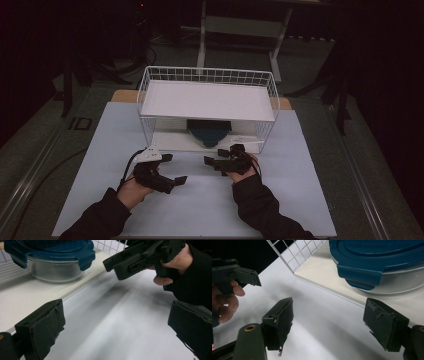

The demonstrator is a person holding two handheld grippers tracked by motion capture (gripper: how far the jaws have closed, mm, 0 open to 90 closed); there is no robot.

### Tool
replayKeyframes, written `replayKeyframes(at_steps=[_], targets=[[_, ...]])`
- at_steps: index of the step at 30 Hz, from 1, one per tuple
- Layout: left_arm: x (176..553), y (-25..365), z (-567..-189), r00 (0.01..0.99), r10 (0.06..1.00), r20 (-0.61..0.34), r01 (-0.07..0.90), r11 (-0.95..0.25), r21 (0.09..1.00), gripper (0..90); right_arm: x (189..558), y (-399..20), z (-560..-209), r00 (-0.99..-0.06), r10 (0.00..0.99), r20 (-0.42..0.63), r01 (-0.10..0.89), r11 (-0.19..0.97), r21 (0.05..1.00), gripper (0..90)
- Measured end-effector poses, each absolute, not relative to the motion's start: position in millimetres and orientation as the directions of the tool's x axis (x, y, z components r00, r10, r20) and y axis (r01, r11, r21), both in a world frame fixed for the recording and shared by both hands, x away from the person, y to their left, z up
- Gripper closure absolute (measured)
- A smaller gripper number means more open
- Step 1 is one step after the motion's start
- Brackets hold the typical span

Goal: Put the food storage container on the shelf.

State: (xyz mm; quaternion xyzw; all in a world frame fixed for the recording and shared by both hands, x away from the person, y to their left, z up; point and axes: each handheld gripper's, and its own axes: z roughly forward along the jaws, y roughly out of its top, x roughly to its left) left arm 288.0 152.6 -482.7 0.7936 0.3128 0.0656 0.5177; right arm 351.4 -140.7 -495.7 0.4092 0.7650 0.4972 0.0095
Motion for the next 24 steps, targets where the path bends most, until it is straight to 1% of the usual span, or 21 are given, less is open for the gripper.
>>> replayKeyframes(at_steps=[1,2,3,4,9,14,24], targets=[[287,154,-483,0.796,0.562,-0.224,0.430,-0.264,0.864,0.9,349,-142,-494,-0.674,0.632,0.381,0.605,0.178,0.776,19.9],[287,154,-483,0.796,0.562,-0.224,0.430,-0.264,0.864,0.9,349,-142,-494,-0.674,0.632,0.381,0.605,0.178,0.776,19.9],[286,156,-483,0.795,0.560,-0.233,0.435,-0.257,0.863,0.9,343,-148,-493,-0.719,0.593,0.362,0.559,0.185,0.808,18.7],[285,157,-483,0.793,0.562,-0.235,0.437,-0.257,0.862,0.9,342,-150,-493,-0.722,0.587,0.367,0.559,0.183,0.809,18.3],[279,161,-480,0.797,0.559,-0.230,0.430,-0.258,0.865,0.9,335,-166,-494,-0.715,0.588,0.379,0.566,0.169,0.807,18.4],[273,163,-480,0.798,0.559,-0.226,0.423,-0.252,0.870,0.9,324,-180,-497,-0.728,0.589,0.350,0.542,0.181,0.821,18.7],[263,169,-489,0.791,0.566,-0.233,0.433,-0.248,0.867,0.9,296,-215,-498,-0.712,0.638,0.292,0.520,0.200,0.831,18.5]])
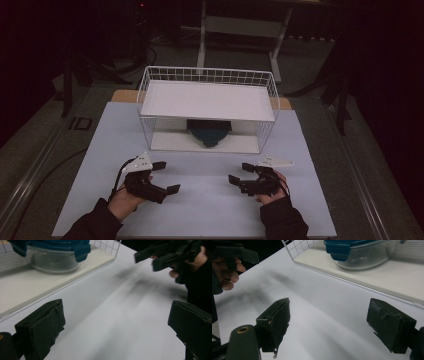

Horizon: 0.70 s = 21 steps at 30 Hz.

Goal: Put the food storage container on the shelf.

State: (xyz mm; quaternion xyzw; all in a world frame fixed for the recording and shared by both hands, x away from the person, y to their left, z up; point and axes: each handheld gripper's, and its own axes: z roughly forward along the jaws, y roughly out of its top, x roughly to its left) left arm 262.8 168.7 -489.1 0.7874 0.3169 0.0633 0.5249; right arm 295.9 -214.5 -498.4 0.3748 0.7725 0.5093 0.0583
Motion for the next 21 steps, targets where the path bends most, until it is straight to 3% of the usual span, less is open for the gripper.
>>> replayKeyframes(at_steps=[12,21], targets=[[257,177,-497,0.786,0.572,-0.236,0.432,-0.233,0.871,0.9,273,-258,-512,-0.665,0.692,0.282,0.545,0.191,0.817,18.6],[258,176,-502,0.793,0.558,-0.244,0.433,-0.235,0.870,0.9,277,-261,-521,-0.647,0.706,0.286,0.566,0.194,0.801,18.7]])
